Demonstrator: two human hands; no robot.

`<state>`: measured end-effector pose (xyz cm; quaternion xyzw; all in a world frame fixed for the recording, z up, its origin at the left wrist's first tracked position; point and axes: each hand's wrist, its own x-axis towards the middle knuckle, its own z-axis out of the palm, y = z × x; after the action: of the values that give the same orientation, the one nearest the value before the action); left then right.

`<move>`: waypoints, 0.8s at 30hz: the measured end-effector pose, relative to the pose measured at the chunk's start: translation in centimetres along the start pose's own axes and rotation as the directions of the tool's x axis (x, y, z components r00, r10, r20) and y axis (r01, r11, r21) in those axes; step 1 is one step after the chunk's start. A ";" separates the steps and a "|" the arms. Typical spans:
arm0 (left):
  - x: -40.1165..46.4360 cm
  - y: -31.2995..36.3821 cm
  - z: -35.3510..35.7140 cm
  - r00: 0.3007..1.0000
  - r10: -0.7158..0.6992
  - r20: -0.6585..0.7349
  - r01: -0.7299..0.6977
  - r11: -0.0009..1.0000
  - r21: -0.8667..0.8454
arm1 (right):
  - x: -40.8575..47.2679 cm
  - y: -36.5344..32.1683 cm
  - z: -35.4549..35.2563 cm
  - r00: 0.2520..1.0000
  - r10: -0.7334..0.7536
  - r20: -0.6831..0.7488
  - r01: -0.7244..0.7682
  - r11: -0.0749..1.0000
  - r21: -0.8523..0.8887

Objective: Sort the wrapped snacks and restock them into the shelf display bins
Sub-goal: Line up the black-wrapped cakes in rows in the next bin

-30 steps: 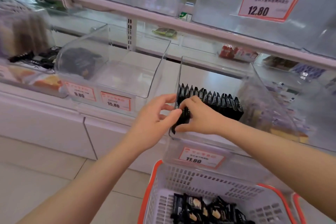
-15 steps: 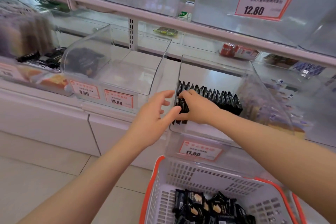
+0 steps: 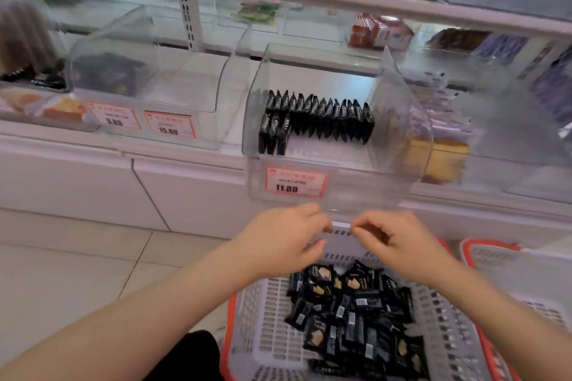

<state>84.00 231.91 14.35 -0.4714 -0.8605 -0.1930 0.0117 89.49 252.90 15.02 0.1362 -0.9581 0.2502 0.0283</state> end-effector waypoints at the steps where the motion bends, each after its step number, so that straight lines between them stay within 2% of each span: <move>1: 0.2 0.4 1.7 0.995 -0.006 0.102 0.002 0.999 0.037 | -1.2 1.7 1.5 0.996 0.071 0.051 -0.070 0.997 -0.024; 3: 0.7 1.0 5.2 0.966 -0.009 0.258 -0.017 0.995 0.098 | -3.5 5.5 4.5 0.963 0.220 0.158 -0.208 0.974 -0.088; 6: 0.8 1.7 10.8 0.892 -0.035 0.451 -0.039 0.987 0.154 | -6.7 10.3 8.1 0.867 0.407 0.288 -0.367 0.912 -0.183; 11: -0.2 2.6 19.5 0.724 -0.112 0.681 0.022 0.990 0.140 | -11.4 15.3 12.9 0.714 0.568 0.408 -0.514 0.822 -0.244; 13: -0.6 2.5 22.3 0.659 -0.154 0.736 0.106 0.988 0.112 | -12.7 17.0 14.6 0.665 0.598 0.448 -0.540 0.799 -0.266; 18: -1.9 1.8 28.1 0.512 -0.280 0.812 0.290 0.946 0.143 | -15.2 20.0 18.6 0.484 0.684 0.546 -0.610 0.711 -0.350; 21: -2.4 1.3 30.5 0.447 -0.350 0.823 0.388 0.905 0.175 | -16.2 21.2 20.2 0.464 0.714 0.524 -0.600 0.688 -0.408; 24: -3.1 1.0 32.6 0.394 -0.432 0.811 0.566 0.809 0.156 | -16.7 22.2 21.2 0.451 0.726 0.518 -0.644 0.667 -0.375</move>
<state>91.83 241.10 -16.07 -0.2238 -0.8484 -0.0091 -0.4796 99.78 265.32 -15.99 -0.1887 -0.8938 0.1193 -0.3889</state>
